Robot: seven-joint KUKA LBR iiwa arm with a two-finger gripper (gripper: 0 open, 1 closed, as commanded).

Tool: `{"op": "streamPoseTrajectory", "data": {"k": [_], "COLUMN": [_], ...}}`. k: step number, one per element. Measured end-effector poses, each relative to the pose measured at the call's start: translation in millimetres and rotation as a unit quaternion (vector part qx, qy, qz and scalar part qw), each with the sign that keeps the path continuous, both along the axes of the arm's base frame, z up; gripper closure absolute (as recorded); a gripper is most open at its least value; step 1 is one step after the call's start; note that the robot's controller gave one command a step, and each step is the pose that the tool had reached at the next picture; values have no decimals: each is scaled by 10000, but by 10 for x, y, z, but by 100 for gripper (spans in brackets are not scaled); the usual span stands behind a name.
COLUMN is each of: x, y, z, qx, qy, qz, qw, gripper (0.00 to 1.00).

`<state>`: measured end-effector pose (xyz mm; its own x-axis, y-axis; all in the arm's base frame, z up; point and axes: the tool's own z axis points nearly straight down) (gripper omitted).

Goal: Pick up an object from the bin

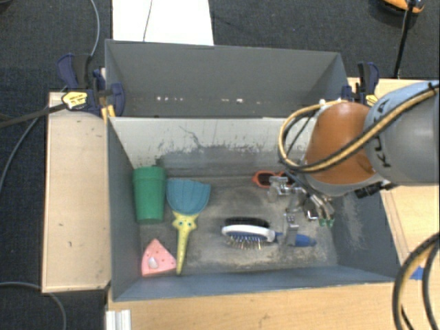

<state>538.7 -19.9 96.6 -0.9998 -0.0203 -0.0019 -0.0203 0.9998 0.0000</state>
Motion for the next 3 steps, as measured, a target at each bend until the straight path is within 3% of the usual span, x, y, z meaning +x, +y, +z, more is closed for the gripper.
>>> {"op": "streamPoseTrajectory", "data": {"k": [1, 2, 3], "x": [-82, -217, -224], "y": [174, 335, 687], "z": [97, 93, -209], "qx": [6, 5, 6], "qy": [2, -9, -2], "qz": [36, -530, 197], "qw": [10000, 9986, 9998], "gripper": [0, 0, 0]}}
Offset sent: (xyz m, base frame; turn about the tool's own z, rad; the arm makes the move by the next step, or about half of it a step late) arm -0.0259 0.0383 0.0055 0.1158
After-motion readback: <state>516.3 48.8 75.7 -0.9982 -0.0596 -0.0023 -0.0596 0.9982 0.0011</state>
